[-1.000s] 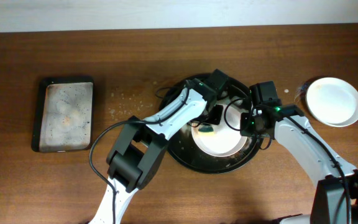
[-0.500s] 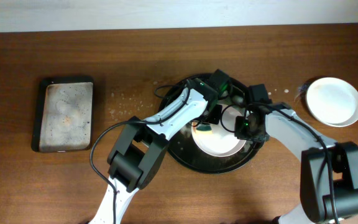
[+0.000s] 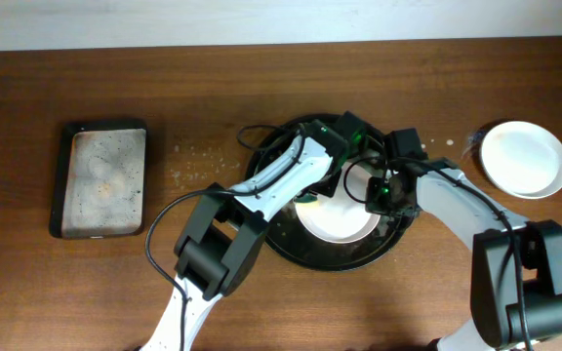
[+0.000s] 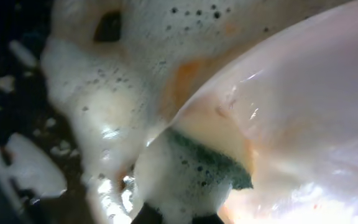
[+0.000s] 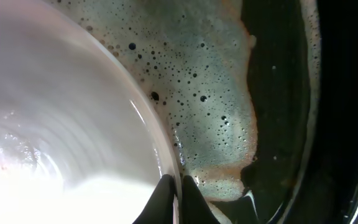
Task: Clean dirty plates on tray and stack at the side
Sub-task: 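Scrub the tilted plate with the sponge in the left gripper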
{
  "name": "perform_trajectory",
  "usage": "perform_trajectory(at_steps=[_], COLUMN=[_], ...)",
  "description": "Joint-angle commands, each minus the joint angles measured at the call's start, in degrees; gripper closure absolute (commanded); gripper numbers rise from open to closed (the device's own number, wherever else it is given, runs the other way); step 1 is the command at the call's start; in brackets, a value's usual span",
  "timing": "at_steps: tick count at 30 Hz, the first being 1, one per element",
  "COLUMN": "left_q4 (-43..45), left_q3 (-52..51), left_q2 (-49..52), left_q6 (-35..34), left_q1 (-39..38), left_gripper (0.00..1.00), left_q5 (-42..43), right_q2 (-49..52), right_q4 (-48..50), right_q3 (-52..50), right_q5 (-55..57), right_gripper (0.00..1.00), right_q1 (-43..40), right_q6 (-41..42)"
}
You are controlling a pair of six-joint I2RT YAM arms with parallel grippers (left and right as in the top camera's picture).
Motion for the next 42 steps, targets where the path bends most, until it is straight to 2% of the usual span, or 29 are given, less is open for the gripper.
perform_trajectory(at_steps=[1, 5, 9, 13, 16, 19, 24, 32, 42], left_q4=[-3.48, -5.22, -4.7, -3.89, -3.87, -3.23, -3.43, -3.43, -3.43], left_q3=[5.86, 9.57, 9.55, 9.6, 9.81, 10.01, 9.99, 9.94, 9.94], left_q2=[1.16, 1.11, 1.14, 1.09, -0.02, -1.95, -2.03, -2.03, -2.03], left_q6=[0.63, 0.61, 0.61, 0.59, 0.57, 0.39, 0.42, 0.44, 0.42], left_q1=[1.73, 1.73, 1.73, 2.08, 4.55, 8.79, 11.45, 11.5, 11.5], left_gripper=[1.0, 1.0, 1.0, 1.0, 1.0, 1.0, 1.0, 1.0, 0.99], left_q5=[-9.33, -7.87, 9.05, 7.04, 6.29, 6.36, 6.49, 6.47, 6.49], right_q2=[2.71, 2.67, 2.67, 1.44, -3.91, -8.63, -10.54, -10.54, -10.6], right_q4=[-1.46, -1.66, -1.81, -4.09, -10.88, -16.04, -23.15, -24.22, -25.77], right_q3=[-1.29, -1.22, -1.22, -0.24, 4.13, 8.79, 14.75, 15.17, 15.19], right_q5=[3.45, 3.45, 3.45, 4.52, 13.09, 16.59, 36.33, 64.06, 77.81], right_gripper=[0.96, 0.96, 0.96, 0.96, 0.96, 0.96, 0.96, 0.96, 0.96], right_q1=[0.24, 0.24, 0.24, 0.24, 0.26, 0.55, 6.78, 23.87, 30.4], right_q6=[0.68, 0.66, 0.66, 0.63, 0.15, -0.92, -1.53, -1.51, -1.51])
